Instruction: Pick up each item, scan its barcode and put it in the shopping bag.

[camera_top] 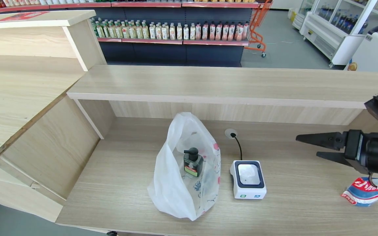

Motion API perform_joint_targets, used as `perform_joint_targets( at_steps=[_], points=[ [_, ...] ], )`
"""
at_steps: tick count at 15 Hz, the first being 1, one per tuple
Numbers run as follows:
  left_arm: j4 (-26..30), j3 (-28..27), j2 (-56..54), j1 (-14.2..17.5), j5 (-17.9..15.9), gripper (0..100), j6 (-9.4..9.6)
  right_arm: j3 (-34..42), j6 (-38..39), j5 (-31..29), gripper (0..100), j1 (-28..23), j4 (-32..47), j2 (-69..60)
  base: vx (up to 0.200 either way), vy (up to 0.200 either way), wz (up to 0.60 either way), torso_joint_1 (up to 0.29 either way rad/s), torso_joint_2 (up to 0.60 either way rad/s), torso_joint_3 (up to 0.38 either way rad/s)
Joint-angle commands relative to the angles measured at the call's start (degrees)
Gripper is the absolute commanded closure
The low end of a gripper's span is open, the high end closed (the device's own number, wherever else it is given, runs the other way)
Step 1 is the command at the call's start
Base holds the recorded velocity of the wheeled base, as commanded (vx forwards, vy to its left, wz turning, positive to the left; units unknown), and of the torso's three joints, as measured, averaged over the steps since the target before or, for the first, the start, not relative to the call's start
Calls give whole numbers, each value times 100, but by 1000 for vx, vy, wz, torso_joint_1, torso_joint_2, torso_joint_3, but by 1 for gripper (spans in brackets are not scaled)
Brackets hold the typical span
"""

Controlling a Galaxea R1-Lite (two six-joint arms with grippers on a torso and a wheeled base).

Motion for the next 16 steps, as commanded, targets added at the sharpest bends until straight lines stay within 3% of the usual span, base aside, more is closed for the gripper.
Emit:
perform_joint_targets(
  at_steps=[1,6,9,12,16],
  points=[
    [0,0,-2,1,1,0,-1,100,1,-10,0,-19,91,-411,0,0,0,0,0,0],
    [0,0,-2,1,1,0,-18,91,63,-19,0,-326,328,-578,0,-40,0,1,0,1],
    [0,0,-2,1,1,0,-18,-6,810,-63,0,-405,364,-578,-200,-200,0,1,1,4],
    [-9,0,-2,1,1,0,-27,-102,977,-71,0,-616,917,-701,-200,-200,0,12,4,-4],
    [0,0,-2,1,1,0,-9,-120,1311,-361,0,-660,988,-727,-150,-150,0,-7,-2,7]
  ],
)
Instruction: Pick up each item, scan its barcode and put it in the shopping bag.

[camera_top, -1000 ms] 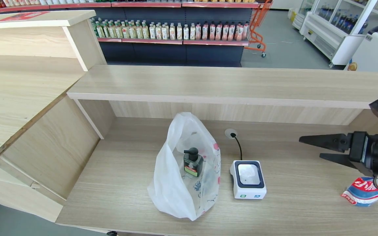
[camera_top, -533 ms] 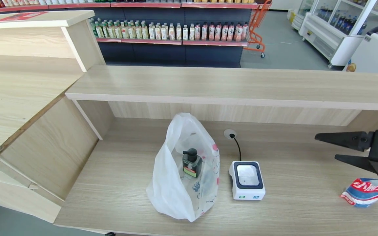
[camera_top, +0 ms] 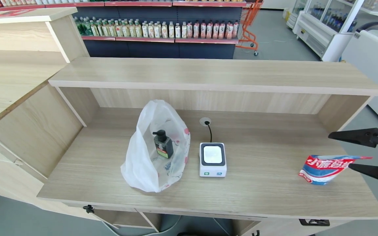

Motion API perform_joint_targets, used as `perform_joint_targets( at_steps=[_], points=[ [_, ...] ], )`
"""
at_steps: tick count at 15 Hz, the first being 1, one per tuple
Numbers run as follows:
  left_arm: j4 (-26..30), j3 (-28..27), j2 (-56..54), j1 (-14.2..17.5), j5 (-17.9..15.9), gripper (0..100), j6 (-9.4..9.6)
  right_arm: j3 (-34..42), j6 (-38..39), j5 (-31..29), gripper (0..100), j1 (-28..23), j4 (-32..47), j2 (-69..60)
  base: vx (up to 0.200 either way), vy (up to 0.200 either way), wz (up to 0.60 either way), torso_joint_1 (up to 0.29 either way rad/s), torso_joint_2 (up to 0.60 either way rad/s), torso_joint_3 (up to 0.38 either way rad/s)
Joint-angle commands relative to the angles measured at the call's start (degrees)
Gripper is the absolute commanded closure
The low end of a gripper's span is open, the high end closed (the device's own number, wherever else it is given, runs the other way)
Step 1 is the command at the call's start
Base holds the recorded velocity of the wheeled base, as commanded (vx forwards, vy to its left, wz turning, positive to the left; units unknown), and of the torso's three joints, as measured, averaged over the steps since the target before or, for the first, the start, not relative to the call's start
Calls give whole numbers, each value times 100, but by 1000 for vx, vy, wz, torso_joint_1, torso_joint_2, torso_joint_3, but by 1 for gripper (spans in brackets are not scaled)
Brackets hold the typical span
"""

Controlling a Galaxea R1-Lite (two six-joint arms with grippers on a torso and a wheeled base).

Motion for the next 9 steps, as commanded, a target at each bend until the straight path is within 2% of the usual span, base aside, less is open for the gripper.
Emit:
perform_joint_targets(
  at_steps=[1,4,6,9],
  points=[
    [0,0,-2,1,1,0,6,-74,15,-105,0,-54,-7,93,0,0,0,0,0,0],
    [0,0,6,1,-8,0,24,-645,560,-667,0,-283,-25,770,0,0,0,0,0,0],
    [0,0,6,1,-8,0,24,-918,886,-905,0,-459,10,1130,0,-200,0,2,5,0],
    [0,0,-2,10,1,0,24,-891,1105,-949,0,-643,28,1297,0,-200,0,-2,2,1]
  ],
)
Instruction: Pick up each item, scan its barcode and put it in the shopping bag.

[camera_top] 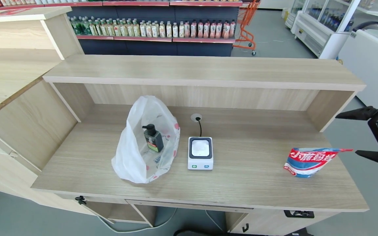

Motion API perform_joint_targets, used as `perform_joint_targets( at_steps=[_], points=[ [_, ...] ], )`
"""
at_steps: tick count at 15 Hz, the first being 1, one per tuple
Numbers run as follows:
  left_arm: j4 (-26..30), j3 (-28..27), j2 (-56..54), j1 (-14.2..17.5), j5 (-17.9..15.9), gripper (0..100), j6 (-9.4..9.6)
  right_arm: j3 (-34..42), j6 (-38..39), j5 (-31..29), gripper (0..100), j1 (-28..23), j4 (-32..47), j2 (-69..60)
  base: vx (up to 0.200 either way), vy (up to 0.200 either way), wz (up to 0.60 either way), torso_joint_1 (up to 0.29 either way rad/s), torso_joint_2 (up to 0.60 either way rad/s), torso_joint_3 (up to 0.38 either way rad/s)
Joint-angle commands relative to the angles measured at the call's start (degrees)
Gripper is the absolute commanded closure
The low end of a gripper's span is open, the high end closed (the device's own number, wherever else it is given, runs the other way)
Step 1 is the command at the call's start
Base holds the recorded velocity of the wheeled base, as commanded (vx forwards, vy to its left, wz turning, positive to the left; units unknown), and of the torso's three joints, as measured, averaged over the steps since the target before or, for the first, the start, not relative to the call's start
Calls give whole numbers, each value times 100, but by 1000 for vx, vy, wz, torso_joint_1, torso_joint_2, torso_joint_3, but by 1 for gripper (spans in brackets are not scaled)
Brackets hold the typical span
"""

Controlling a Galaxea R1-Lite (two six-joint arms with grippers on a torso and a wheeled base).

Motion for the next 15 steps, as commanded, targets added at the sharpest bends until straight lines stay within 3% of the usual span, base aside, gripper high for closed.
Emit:
perform_joint_targets(
  at_steps=[1,8,15],
  points=[
    [0,0,-2,1,9,0,-7,1,130,-58,0,-132,27,336,0,-200,0,2,2,-7],
    [0,0,-2,1,9,0,-7,-658,1176,-823,0,-176,397,1566,0,0,0,0,0,0],
    [0,0,-2,1,9,0,-7,-1053,1202,-1420,0,-193,335,2955,0,0,0,0,0,0]
  ],
)
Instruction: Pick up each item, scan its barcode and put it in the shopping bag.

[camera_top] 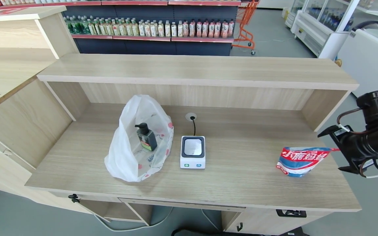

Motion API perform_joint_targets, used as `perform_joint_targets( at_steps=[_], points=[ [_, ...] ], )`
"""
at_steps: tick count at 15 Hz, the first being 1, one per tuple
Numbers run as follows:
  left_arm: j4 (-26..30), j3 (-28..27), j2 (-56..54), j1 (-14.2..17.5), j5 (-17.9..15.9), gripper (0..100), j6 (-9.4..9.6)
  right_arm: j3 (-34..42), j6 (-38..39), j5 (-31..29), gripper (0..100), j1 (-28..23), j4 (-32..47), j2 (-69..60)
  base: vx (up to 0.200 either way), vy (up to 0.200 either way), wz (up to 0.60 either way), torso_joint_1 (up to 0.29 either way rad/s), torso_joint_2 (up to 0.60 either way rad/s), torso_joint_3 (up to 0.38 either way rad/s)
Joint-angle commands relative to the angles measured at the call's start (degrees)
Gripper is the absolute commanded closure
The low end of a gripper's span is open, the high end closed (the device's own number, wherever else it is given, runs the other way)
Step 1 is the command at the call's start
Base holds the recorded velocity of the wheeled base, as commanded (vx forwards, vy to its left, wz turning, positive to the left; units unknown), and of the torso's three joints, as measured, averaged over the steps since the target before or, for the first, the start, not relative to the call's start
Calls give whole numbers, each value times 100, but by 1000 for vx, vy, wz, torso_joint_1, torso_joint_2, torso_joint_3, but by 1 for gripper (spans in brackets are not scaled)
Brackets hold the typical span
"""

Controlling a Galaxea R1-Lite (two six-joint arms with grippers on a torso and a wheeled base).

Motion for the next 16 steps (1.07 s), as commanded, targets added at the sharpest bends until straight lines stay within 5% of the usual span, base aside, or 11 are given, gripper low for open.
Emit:
perform_joint_targets(
  at_steps=[1,8,9,16],
  points=[
    [0,0,-2,1,1,0,-1,-185,-8,-224,0,37,-38,799,0,0,0,0,0,0],
    [0,0,-2,1,1,0,-1,-624,-316,-426,0,626,-758,1872,0,0,0,0,0,0],
    [0,0,-2,1,1,0,-1,-624,-386,-461,100,722,-890,1977,0,0,0,0,0,0],
    [0,0,-2,1,1,0,-1,-642,-1801,-883,100,898,-934,2223,0,0,0,0,0,0]
  ],
)
